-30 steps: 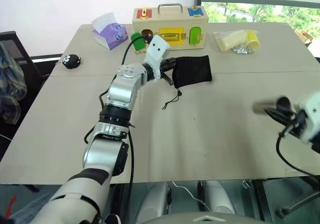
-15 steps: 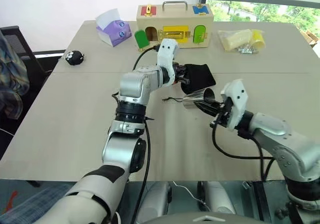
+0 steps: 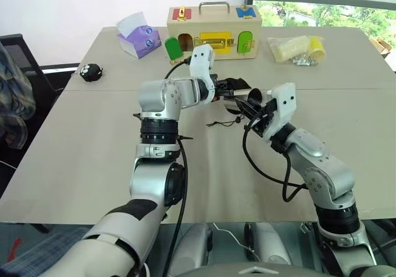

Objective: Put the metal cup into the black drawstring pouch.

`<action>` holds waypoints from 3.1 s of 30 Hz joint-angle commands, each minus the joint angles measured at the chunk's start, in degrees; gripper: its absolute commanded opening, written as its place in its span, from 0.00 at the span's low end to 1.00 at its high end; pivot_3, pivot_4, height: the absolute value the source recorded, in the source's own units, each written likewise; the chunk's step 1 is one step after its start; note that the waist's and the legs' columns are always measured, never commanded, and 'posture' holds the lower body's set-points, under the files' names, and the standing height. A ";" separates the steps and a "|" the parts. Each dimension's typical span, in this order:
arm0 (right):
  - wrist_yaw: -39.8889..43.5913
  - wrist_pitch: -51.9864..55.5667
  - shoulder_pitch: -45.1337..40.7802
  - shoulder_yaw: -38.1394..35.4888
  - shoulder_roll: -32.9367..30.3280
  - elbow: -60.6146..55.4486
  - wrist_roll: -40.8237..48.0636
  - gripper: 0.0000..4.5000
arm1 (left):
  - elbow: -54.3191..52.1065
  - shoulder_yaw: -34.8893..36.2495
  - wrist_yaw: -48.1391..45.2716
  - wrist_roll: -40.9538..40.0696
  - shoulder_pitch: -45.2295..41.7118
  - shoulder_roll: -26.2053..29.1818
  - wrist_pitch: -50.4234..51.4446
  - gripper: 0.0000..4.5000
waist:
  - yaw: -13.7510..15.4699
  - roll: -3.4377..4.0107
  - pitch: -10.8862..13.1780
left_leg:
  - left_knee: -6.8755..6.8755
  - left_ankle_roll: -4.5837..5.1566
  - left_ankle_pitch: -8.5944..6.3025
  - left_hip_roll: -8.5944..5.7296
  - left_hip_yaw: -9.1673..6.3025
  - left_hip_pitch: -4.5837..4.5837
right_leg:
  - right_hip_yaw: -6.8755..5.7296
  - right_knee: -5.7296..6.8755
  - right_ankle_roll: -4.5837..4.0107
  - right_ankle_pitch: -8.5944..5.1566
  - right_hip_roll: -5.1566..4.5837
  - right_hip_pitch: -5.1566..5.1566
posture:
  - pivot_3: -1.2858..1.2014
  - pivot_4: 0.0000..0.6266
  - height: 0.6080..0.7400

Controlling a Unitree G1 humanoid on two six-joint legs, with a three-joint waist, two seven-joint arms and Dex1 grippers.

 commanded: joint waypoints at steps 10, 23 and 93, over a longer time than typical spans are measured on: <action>-1.24 -4.59 -3.22 -1.93 1.91 1.86 -4.14 0.02 | -4.45 2.97 0.04 -7.16 -1.64 0.42 1.99 0.00 | -0.13 0.00 0.00 | -0.01 0.00 0.00 0.00 0.00 0.00 | 0.06 0.01 0.00 0.00 0.02 -0.04 | 0.52 0.24 0.77; -0.11 -10.92 -5.60 -1.24 2.87 7.95 -8.63 0.02 | -4.69 4.35 -2.31 -13.64 -1.42 0.33 3.85 0.00 | -0.43 0.01 0.00 | -0.02 -0.01 0.00 0.00 -0.01 0.00 | 0.09 0.01 -0.01 0.00 0.02 -0.05 | 0.52 0.24 0.77; 31.85 -8.17 2.29 -9.06 -25.72 3.72 -9.85 0.79 | -9.09 16.07 12.53 -28.29 3.14 -8.60 8.70 0.00 | 0.46 -0.02 0.01 | -0.01 -0.04 0.00 -0.17 -0.35 0.00 | 0.13 -0.06 -0.01 0.01 -0.12 -0.02 | 0.52 0.24 0.77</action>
